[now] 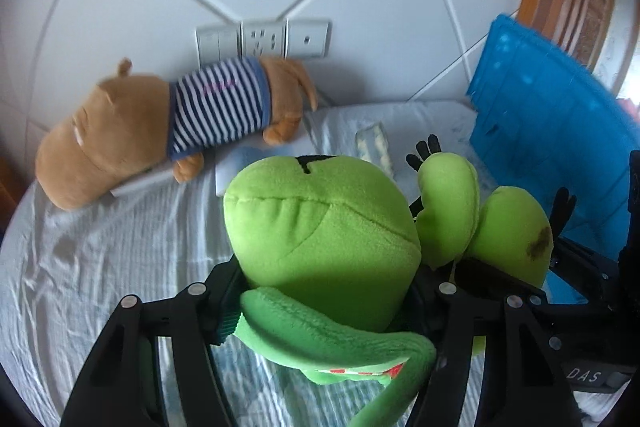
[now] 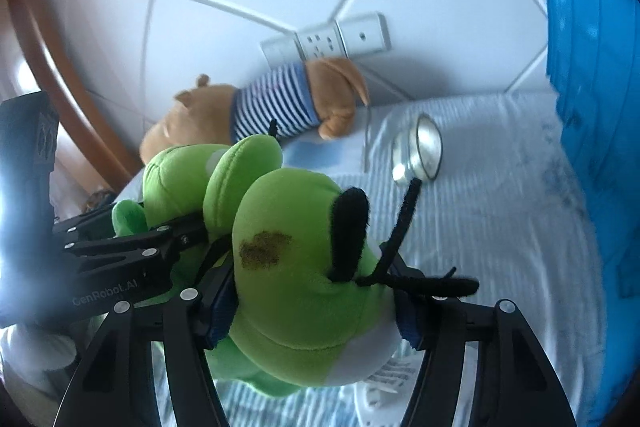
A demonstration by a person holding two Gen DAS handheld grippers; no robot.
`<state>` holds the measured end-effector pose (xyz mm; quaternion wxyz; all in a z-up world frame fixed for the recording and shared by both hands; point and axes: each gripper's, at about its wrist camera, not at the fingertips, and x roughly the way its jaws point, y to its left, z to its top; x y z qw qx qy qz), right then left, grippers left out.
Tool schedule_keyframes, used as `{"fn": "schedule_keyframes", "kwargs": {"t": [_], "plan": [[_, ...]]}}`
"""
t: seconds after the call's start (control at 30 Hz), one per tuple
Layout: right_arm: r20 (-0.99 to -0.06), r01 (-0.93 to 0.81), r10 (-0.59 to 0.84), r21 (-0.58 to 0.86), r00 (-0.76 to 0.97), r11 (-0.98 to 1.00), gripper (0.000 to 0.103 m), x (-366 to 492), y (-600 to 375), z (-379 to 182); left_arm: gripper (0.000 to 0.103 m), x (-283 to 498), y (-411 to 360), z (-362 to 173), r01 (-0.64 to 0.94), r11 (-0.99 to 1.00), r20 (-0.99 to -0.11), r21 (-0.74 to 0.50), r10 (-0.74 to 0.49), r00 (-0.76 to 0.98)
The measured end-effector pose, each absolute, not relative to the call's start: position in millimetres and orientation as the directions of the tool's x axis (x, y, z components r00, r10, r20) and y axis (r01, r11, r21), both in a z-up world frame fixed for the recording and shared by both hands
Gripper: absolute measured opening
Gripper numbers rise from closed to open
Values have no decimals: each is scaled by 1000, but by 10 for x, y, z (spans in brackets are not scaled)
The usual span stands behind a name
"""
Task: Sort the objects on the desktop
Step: 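Lift the frog plush with both grippers and carry it over the blue bin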
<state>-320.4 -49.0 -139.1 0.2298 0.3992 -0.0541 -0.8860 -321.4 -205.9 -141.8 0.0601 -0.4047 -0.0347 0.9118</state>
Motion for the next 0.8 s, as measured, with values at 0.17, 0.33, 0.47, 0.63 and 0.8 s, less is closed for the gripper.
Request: {"fn": "schedule_keyframes", "kwargs": {"t": [0.17,0.33,0.47,0.63,0.8], "plan": [[-652,363,-430,246,-624,-899,64,-2915,-459,-938,64,-2980,-2002,-1007,-123,-986,-702,-116,169,-692],[-632,344,-401,218,-663,-913,64,-2628,-385,-591,64,-2785,-1885,-685,-169,-980,-677,-107,197,-709],[-609,320,-368,191,-703,-928,64,-2415,-276,-288,64,-2652,-1698,-350,-224,-970,-642,-95,232,-730],[-556,280,-302,127,-775,-952,62,-2150,38,307,64,-2564,-1304,212,-306,-948,-577,-84,296,-761],[-481,233,-237,68,-844,-970,61,-1990,538,973,64,-2598,-646,893,-389,-920,-496,-58,365,-788]]}}
